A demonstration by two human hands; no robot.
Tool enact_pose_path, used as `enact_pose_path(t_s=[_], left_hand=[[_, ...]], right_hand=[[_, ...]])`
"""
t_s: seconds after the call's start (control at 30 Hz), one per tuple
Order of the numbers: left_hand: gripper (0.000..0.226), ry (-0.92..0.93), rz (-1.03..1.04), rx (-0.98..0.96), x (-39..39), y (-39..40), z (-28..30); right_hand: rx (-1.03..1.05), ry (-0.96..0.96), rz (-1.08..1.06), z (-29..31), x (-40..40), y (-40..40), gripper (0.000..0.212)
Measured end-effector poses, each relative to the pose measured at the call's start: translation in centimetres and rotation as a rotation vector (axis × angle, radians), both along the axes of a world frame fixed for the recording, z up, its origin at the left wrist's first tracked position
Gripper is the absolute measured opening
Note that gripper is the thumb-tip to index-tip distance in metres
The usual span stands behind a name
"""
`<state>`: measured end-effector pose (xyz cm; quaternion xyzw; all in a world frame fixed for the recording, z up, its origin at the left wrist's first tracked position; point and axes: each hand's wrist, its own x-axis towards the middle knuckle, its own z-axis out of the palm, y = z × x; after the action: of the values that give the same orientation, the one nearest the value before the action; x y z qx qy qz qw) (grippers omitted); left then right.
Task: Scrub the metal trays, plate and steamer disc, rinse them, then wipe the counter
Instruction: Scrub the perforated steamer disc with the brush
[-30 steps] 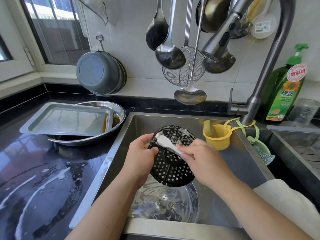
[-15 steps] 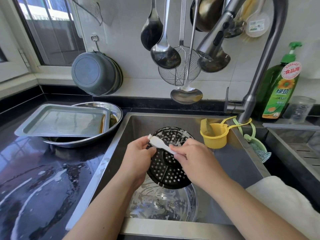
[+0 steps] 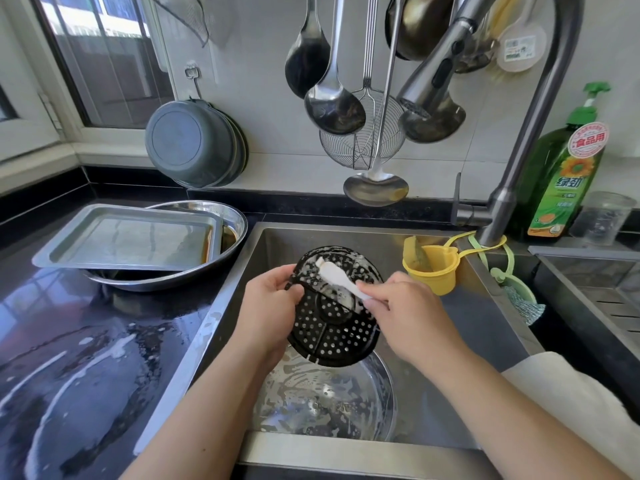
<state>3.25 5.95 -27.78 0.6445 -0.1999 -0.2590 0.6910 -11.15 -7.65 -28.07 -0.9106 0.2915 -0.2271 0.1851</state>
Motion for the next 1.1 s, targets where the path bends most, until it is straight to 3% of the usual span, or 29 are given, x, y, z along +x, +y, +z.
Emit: enact_pose_path(t_s=[0.2, 0.4, 0.57, 0.77, 0.97, 1.1], left_hand=[[0.039, 0.009, -0.073, 0.018, -0.5, -0.2, -0.3], [0.039, 0.067, -0.049, 0.007, -0.2, -0.2, -0.2], [0.038, 0.110, -0.113, -0.047, -0.5, 0.0, 0.0], [0.044, 0.131, -0.114, -0.054, -0.4, 0.0, 0.1], [0.042, 0.133, -0.142, -0.077, -0.3, -0.1, -0.2], [0.044, 0.118, -0.128, -0.068, -0.3, -0.1, -0.2]], right_hand=[[0.008, -0.010, 0.088, 0.1, 0.2, 1.2, 0.035], [0.017, -0.010, -0.048, 0.2, -0.1, -0.3, 0.036], [0.017, -0.041, 0.095, 0.2, 0.4, 1.4, 0.035], [0.002, -0.042, -0.097, 0.4, -0.3, -0.4, 0.037], [0.013, -0.065, 0.071, 0.4, 0.5, 1.6, 0.035], [0.008, -0.060, -0.079, 0.5, 0.0, 0.1, 0.036]])
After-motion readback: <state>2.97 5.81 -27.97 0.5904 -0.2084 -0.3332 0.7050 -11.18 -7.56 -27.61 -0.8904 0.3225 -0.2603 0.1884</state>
